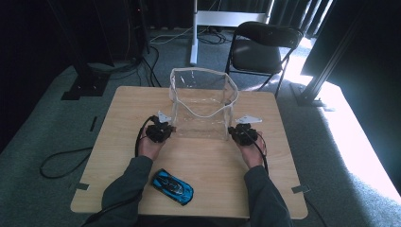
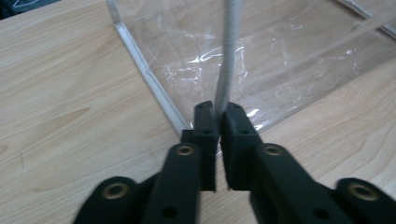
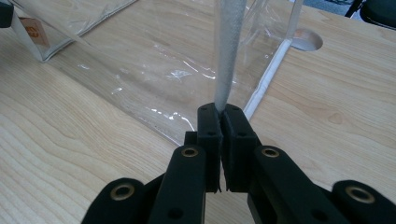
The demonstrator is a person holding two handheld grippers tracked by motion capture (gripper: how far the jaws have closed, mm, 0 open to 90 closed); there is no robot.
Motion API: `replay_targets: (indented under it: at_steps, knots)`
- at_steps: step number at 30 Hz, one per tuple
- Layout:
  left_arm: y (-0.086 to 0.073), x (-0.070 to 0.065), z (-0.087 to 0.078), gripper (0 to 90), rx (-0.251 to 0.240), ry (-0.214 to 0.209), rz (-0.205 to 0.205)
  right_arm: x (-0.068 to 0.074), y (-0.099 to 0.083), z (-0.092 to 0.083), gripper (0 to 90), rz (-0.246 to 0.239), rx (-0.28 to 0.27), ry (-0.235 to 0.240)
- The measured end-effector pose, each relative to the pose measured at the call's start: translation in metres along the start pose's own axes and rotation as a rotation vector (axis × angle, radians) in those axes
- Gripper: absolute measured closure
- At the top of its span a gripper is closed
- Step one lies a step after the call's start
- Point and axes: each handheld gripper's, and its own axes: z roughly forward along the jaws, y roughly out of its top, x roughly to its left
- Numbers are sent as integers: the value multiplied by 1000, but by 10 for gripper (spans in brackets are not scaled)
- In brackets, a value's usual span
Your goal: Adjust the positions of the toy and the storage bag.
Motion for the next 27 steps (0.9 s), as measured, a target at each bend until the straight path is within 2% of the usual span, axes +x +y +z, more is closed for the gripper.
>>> replay_targets:
  at_steps: [4,9,19,27]
  knots:
    - [-1,-1,-2,874,2,2,-4,0,-1,0,871,-6,-2,-1]
    - [-5,-2,-7,875,10,13,15,4,-2,-2,871,-23,-5,8]
    - [-15,-1,-18,874,9,11,3,16,-5,-7,871,-69,-3,28]
    - [-21,-2,-25,874,12,11,9,20,-7,-9,871,-77,-2,42]
